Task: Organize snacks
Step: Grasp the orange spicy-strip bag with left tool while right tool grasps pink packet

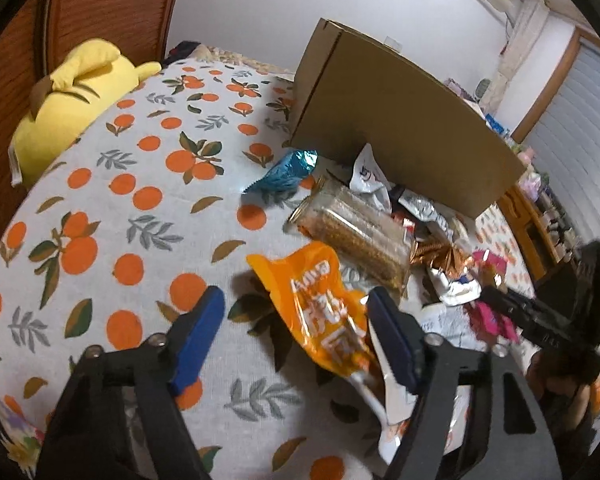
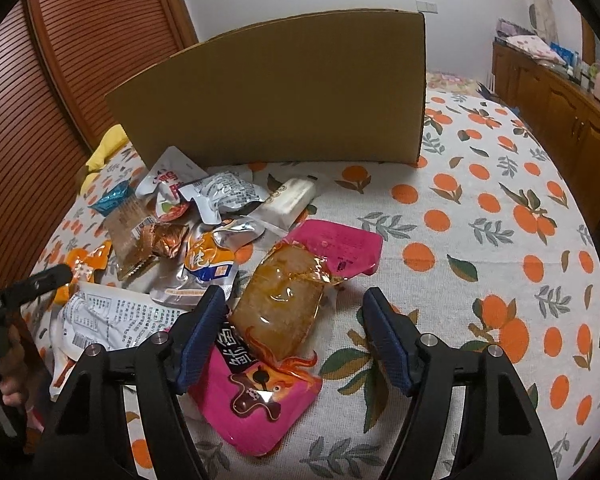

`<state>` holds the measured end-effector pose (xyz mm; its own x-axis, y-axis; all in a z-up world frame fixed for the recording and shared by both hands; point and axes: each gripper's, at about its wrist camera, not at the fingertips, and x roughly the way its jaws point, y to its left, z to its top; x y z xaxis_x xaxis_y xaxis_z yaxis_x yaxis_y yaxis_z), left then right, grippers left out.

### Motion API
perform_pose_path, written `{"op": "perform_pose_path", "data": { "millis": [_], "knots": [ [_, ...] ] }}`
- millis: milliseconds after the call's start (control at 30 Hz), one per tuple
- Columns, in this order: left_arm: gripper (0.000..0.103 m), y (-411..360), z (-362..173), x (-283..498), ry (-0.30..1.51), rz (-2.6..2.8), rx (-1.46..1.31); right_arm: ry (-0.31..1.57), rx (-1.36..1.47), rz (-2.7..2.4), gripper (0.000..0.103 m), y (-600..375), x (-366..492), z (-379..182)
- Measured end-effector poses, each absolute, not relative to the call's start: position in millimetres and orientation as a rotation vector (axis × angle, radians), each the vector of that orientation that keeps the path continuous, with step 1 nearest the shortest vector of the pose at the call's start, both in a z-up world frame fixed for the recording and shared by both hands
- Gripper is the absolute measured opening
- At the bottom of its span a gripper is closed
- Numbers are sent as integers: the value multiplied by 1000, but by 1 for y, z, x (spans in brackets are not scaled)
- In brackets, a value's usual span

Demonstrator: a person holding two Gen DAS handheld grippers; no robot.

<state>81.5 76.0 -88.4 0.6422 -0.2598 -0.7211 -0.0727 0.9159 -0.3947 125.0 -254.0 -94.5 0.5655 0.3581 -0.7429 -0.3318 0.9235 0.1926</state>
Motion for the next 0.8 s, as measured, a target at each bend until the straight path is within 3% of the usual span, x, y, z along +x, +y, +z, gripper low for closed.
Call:
{"op": "perform_pose_path", "data": {
  "millis": [200,300,567,733,800],
  "knots": [
    [44,90,-92,85,873,-97,-479,881,32,409,74,-253,125,-94],
    [38,92,-92,85,869,-102,-492,882,33,410,74,-253,126,-94],
    [37,87,-92,88,879,-111,-498,885,20,417,74,-253,123,-94],
    [14,80,-89,86,864,-146,-475,884,12,419,74,-251,122,-94],
    [12,77,-87,85,860,-147,-460,886,11,421,74,-251,123,-94]
  ]
}}
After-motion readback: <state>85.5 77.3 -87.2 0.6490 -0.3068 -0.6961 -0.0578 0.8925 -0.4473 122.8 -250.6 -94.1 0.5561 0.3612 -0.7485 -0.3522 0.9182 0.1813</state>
